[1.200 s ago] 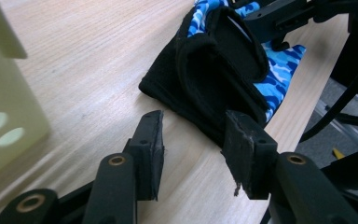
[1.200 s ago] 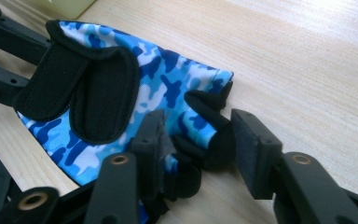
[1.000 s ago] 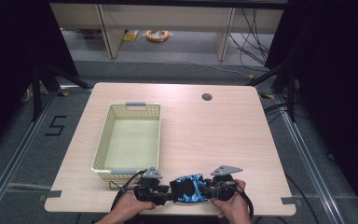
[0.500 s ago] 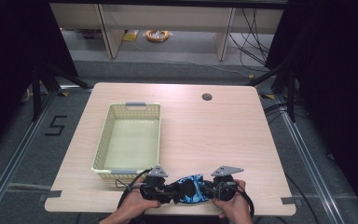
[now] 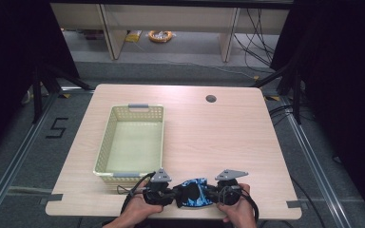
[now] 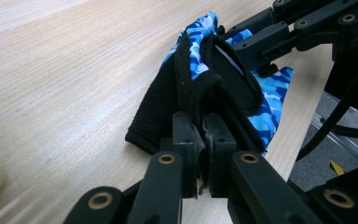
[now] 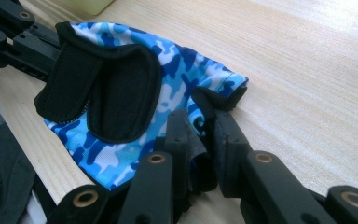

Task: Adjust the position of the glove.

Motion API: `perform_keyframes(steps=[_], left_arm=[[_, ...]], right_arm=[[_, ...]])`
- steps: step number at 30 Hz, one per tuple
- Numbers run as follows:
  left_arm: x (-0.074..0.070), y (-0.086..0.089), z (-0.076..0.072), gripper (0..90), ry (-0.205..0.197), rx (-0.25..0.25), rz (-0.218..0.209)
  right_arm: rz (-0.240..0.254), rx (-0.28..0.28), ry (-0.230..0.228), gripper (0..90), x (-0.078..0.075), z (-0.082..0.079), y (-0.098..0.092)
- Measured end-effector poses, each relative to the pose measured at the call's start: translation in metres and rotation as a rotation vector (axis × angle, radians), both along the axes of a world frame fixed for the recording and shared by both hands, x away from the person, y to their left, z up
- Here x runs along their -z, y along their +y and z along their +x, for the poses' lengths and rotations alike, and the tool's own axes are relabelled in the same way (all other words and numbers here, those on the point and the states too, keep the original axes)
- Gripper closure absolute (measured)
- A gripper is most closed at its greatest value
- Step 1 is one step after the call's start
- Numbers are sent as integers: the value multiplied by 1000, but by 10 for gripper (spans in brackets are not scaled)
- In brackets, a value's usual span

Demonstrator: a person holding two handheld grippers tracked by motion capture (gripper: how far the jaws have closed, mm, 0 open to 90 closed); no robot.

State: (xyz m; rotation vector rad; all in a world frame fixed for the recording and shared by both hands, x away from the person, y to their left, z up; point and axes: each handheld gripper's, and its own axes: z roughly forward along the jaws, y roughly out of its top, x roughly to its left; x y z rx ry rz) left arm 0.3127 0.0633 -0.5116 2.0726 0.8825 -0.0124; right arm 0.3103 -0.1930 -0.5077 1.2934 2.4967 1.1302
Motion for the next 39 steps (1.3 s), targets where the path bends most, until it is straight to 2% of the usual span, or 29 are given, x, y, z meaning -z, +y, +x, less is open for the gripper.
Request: perform_keyframes(steps=[1, 2, 3, 4, 7, 9, 11, 13, 14, 16, 17, 19, 25, 27, 32, 34, 35, 36, 37, 39], left_arm=[[0, 0, 0, 849, 3, -7, -1], [0, 0, -1, 849, 8, -12, -2], [1, 0, 0, 848, 7, 0, -17], [1, 1, 1, 848, 0, 3, 1], [0, 0, 0, 847, -4, 3, -12], [-1, 1, -1, 847, -7, 0, -9], [-2, 1, -2, 846, 3, -1, -16], [-2, 1, -2, 843, -9, 11, -10], [-2, 2, -2, 840, -9, 9, -9], [-1, 1, -2, 836, -6, 5, -16], [-1, 1, -2, 835, -3, 3, -17], [-1, 1, -2, 834, -3, 4, -16], [-1, 2, -2, 834, -14, 11, -1], [-1, 1, -3, 832, -9, 6, -13], [-1, 2, -3, 830, -11, 10, -10], [-1, 2, -4, 830, -26, -1, -4], [-1, 2, -3, 829, -6, 8, -13], [-1, 2, -3, 821, -1, 5, -11], [-1, 3, -3, 796, 4, -8, -25], [-1, 6, -2, 731, 13, -23, -15]], right_arm=[[0, 0, 0, 783, 0, 0, 0], [-21, -7, 10, 783, -2, 0, -1], [-20, -7, 9, 783, -2, 0, -1], [-20, -7, 8, 783, -2, 0, -1], [3, 2, -6, 783, 0, -1, 0], [-5, -5, 3, 784, -2, -1, -1], [4, 4, -11, 785, -1, -2, 0], [4, 4, -11, 785, -1, -2, 0], [-18, -2, 0, 785, -3, -2, -1], [-14, -3, 0, 785, -3, -2, -1], [6, 5, -13, 785, -1, -2, 0], [-18, -3, -2, 786, -3, -2, -1], [-15, -3, -1, 786, -2, -2, -1], [-16, -4, -2, 785, -2, -2, -1], [-18, -1, 1, 785, -3, -3, 0], [8, 11, -3, 786, -1, -3, 1], [7, 6, -8, 786, -1, -3, 0], [-20, -4, -4, 786, -2, -2, -1], [-19, -6, -5, 785, -2, -2, -1], [-15, 0, 4, 785, -2, -3, 0]])
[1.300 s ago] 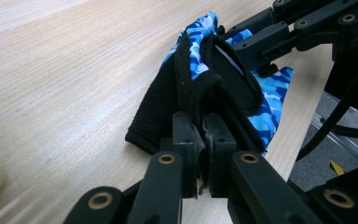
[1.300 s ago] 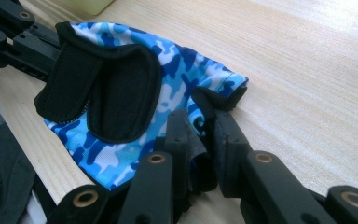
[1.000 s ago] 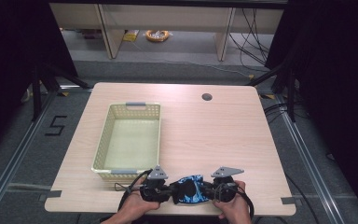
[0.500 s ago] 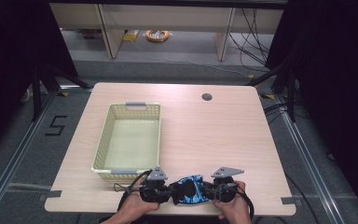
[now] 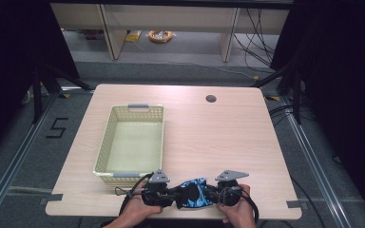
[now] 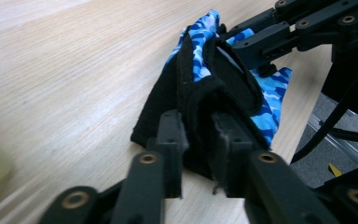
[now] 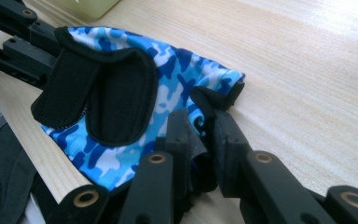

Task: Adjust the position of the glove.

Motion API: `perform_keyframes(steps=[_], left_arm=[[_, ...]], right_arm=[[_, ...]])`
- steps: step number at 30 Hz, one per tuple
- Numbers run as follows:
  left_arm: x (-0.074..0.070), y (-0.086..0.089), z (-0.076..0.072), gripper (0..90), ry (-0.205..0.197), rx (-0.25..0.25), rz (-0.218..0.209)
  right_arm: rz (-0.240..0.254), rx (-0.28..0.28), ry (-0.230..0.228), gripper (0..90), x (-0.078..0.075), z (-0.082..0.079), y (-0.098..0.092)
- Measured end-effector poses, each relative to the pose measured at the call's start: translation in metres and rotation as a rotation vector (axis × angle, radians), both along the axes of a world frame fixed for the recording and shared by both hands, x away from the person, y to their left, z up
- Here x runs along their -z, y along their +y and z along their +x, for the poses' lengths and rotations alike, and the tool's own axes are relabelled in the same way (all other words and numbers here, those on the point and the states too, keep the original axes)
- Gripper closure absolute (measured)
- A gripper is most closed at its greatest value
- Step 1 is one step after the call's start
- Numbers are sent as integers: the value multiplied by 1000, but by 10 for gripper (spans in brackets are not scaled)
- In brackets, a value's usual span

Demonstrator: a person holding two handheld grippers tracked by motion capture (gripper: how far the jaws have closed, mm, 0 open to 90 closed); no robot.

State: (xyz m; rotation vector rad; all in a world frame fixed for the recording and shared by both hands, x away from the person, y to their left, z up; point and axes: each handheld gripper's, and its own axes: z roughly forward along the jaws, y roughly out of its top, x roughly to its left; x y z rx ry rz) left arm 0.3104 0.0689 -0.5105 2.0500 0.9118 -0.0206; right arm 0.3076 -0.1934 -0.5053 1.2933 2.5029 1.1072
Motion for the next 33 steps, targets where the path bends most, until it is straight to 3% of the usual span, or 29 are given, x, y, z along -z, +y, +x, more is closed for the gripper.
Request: perform_keyframes(steps=[2, 5, 7, 8, 11, 13, 15, 18, 20, 22, 23, 24, 25, 33], left_arm=[[-2, 2, 0, 687, 3, -12, 3], [-2, 4, 0, 590, 25, -47, 24], [2, 3, 2, 560, 32, -65, 36], [3, 2, 3, 560, 30, -65, 32], [2, -4, 4, 533, 40, -80, 34], [3, -4, 3, 548, 30, -81, 29], [4, -4, 3, 625, 16, -64, 33], [6, -6, 1, 711, 29, -80, -2], [6, -4, 1, 785, 41, -74, -7], [6, -5, -1, 803, 24, -71, -5], [5, -5, -1, 807, 22, -72, -11], [5, -4, -1, 811, 28, -77, -23], [4, -4, 0, 817, 32, -76, -27], [-12, 6, 1, 822, -4, -75, -54]], right_arm=[[45, 18, -28, 785, 4, 0, 3], [21, -3, -13, 784, 2, 0, 2], [20, -3, -4, 783, 2, 0, 3], [-3, -4, 4, 783, 1, 0, 2], [6, -8, -5, 783, 2, 1, 2], [29, 13, -18, 784, 3, 0, 2], [25, 9, -3, 785, 3, 0, 1], [3, -7, -15, 787, 2, 1, 1], [17, 2, -22, 788, 3, 0, 2], [19, 2, -23, 792, 3, 0, 2], [13, -6, -10, 795, 2, 0, 1], [37, 4, -22, 796, 3, 0, 2], [23, 5, -5, 798, 1, -1, 1], [110, -2, -40, 807, -11, 0, -1]])
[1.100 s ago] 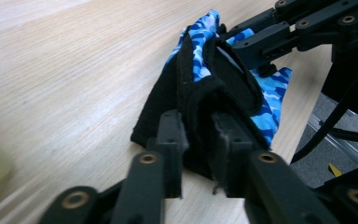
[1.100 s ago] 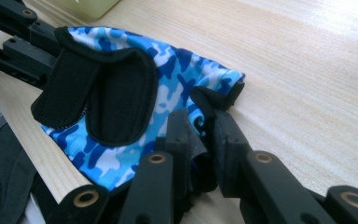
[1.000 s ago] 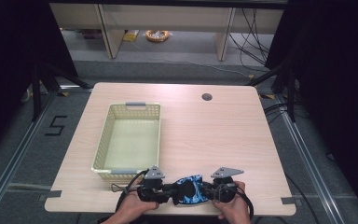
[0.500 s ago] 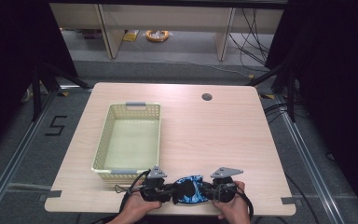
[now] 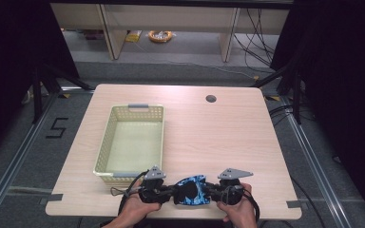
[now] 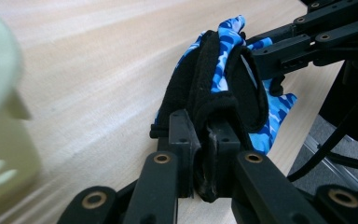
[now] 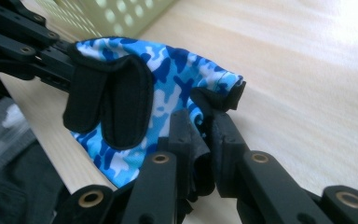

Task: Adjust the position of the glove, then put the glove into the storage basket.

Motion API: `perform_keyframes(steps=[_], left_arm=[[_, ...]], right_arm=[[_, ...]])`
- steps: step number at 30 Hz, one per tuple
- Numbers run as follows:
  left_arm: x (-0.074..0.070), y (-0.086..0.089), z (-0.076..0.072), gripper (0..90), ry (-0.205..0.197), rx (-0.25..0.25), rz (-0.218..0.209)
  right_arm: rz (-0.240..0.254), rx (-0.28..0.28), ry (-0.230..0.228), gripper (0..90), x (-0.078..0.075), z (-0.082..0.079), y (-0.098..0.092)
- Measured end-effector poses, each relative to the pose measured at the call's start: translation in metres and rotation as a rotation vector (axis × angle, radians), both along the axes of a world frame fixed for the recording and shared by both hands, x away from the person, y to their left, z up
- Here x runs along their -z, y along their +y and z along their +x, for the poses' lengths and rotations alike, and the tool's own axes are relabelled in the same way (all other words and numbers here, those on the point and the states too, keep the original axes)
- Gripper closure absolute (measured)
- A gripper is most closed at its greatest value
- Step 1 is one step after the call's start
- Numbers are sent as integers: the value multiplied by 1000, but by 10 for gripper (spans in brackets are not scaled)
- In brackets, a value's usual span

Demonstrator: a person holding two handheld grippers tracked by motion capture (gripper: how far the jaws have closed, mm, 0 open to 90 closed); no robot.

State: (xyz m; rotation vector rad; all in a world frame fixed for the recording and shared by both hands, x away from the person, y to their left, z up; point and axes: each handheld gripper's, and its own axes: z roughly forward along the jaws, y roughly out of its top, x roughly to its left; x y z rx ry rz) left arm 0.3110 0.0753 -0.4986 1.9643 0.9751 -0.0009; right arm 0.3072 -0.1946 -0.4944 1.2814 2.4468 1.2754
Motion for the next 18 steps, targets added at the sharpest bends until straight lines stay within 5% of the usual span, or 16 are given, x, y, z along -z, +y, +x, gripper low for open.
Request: perform_keyframes(steps=[1, 3, 6, 7, 8, 12, 18], left_arm=[[-1, 1, 0, 822, -12, -5, -3], [-4, 4, 1, 822, -5, 4, -13], [-8, 7, 2, 821, -13, 1, -20], [-10, 9, 1, 820, -23, -7, -21], [-12, 9, 1, 819, -26, -16, -21], [-24, 16, 1, 819, -44, 0, -18], [-43, 27, 1, 815, -75, -12, -24]], right_arm=[[34, 18, 22, 807, -2, -2, 3], [20, -11, -25, 808, -5, 0, 2], [37, -18, -17, 807, -11, 1, 4], [36, 9, 20, 807, -14, -3, 6], [35, -17, -39, 808, -15, 1, 6], [55, -11, -21, 808, -26, 0, 12], [61, -60, -81, 807, -42, 6, 19]])
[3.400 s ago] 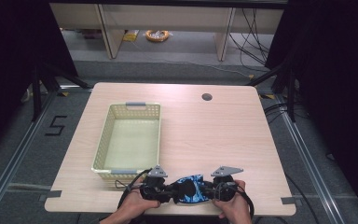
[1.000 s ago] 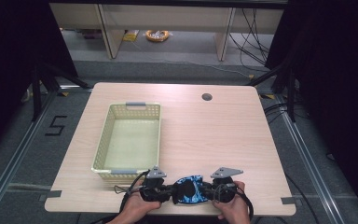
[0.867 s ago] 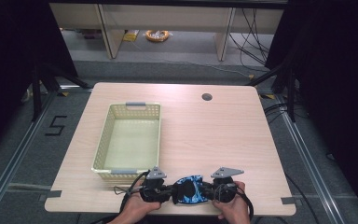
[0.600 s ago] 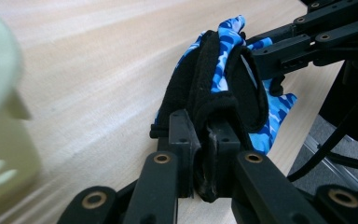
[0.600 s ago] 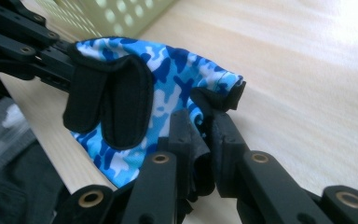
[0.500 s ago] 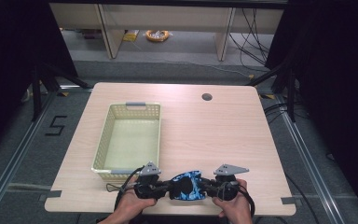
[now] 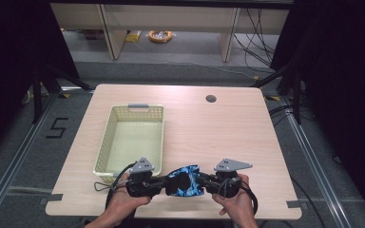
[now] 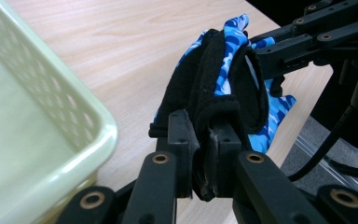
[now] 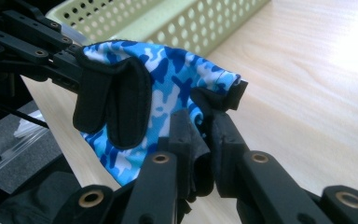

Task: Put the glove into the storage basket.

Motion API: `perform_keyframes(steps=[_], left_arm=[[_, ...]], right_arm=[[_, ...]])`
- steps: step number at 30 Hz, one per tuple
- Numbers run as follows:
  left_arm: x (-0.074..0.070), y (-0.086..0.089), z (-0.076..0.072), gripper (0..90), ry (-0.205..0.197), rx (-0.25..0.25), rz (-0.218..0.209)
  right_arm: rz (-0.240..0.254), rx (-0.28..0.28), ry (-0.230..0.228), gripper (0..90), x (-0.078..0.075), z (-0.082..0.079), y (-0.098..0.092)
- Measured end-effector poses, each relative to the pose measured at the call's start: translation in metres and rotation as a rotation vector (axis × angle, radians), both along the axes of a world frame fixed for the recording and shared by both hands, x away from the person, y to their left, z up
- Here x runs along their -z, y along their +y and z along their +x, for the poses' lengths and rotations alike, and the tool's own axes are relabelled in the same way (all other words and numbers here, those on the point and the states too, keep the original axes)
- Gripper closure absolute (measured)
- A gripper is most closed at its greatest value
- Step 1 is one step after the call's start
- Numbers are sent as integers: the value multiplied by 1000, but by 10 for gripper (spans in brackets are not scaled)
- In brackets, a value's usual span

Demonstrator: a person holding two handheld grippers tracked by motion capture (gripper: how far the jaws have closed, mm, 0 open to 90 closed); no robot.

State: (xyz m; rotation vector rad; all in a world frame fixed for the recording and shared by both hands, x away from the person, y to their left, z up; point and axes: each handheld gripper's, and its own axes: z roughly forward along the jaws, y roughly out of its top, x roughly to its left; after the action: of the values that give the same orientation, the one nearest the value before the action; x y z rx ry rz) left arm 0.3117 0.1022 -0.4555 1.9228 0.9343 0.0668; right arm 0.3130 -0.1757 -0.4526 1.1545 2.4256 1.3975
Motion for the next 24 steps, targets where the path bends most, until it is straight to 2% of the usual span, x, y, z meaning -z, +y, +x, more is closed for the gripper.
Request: perform_keyframes(steps=[1, 2, 7, 8, 10, 11, 12, 13, 14, 15, 16, 17, 19, 21, 22, 23, 24], left_arm=[[-3, 2, 0, 814, 4, 0, 0], [-5, 4, 0, 814, -3, -5, 2], [-17, 14, 1, 812, -14, -15, -8], [-19, 16, 2, 811, -21, -23, -5], [-23, 21, 4, 811, -26, -27, -25], [-26, 24, 4, 810, -31, -39, -26], [-28, 26, 4, 810, -35, -35, -22], [-32, 30, 5, 809, -40, -42, -23], [-33, 32, 6, 809, -42, -48, -31], [-36, 36, 7, 809, -50, -55, -21], [-38, 39, 8, 808, -49, -58, -26], [-39, 42, 9, 807, -48, -63, -31], [-41, 48, 11, 805, -48, -75, -27], [-42, 54, 13, 804, -43, -93, -25], [-43, 56, 14, 803, -43, -97, -25], [-42, 59, 15, 803, -44, -105, -33], [-43, 62, 16, 802, -46, -111, -22]], right_arm=[[8, 15, 28, 807, -3, -2, 2], [2, -9, -7, 808, -4, 2, 3], [3, -21, -20, 807, -17, 6, 11], [-5, -28, -37, 807, -21, 7, 14], [-9, -16, -31, 807, -28, 7, 19], [-6, -38, -48, 807, -31, 11, 21], [-14, -29, -33, 807, -35, 11, 24], [-22, -41, -61, 807, -37, 14, 25], [-14, -48, -56, 807, -41, 16, 29], [-8, -51, -59, 807, -42, 18, 32], [-26, -52, -77, 807, -46, 21, 36], [-24, -61, -57, 807, -49, 22, 39], [-25, -80, -84, 807, -52, 29, 44], [-17, -81, -63, 807, -57, 34, 50], [-26, -86, -72, 807, -58, 37, 53], [-21, -87, -62, 807, -59, 39, 56], [-38, -104, -84, 807, -60, 44, 59]])
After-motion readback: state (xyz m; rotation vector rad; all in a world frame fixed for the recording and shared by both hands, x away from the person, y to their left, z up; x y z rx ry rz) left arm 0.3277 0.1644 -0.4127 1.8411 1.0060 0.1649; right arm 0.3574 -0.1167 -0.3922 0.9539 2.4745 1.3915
